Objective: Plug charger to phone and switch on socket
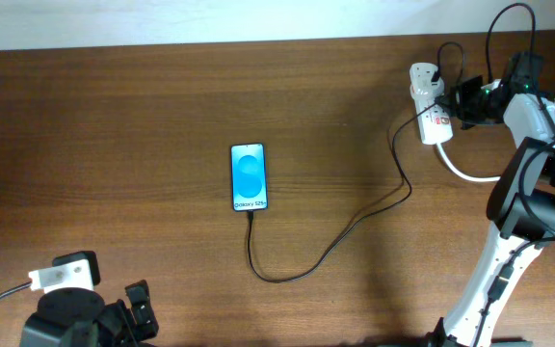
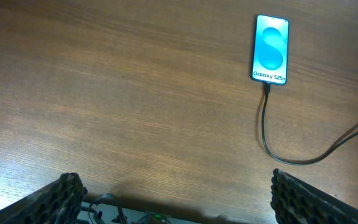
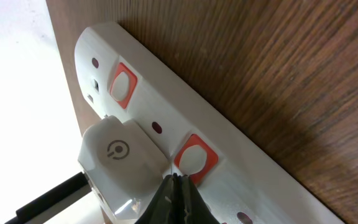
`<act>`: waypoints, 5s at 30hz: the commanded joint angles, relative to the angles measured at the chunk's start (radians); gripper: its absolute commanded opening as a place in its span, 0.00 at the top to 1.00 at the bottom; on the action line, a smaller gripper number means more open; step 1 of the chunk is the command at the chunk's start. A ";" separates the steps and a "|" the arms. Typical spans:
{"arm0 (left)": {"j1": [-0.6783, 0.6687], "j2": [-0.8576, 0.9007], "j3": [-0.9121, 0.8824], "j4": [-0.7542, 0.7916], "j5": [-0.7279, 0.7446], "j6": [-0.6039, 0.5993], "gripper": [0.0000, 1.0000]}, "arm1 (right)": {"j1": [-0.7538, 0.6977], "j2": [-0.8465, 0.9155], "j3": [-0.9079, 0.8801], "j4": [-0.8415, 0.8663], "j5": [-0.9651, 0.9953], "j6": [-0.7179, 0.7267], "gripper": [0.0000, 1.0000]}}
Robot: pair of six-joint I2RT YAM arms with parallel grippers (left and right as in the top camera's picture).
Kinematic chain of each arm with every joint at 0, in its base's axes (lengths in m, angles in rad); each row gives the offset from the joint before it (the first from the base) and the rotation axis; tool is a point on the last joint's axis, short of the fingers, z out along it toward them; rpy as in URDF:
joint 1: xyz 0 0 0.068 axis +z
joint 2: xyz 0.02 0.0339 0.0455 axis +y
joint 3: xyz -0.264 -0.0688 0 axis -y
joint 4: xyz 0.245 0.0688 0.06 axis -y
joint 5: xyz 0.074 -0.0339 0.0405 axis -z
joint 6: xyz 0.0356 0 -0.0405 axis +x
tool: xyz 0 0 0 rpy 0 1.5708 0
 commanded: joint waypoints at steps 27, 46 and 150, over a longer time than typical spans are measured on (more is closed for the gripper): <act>-0.005 -0.004 -0.003 -0.001 -0.014 -0.009 0.01 | 0.002 0.063 0.039 0.015 0.018 -0.043 0.96; -0.005 -0.004 -0.003 -0.001 -0.014 -0.009 0.01 | 0.072 0.089 0.038 -0.089 0.133 -0.075 0.96; -0.005 -0.004 -0.003 -0.001 -0.014 -0.009 0.01 | -0.169 -0.064 0.105 -0.344 0.076 -0.407 0.96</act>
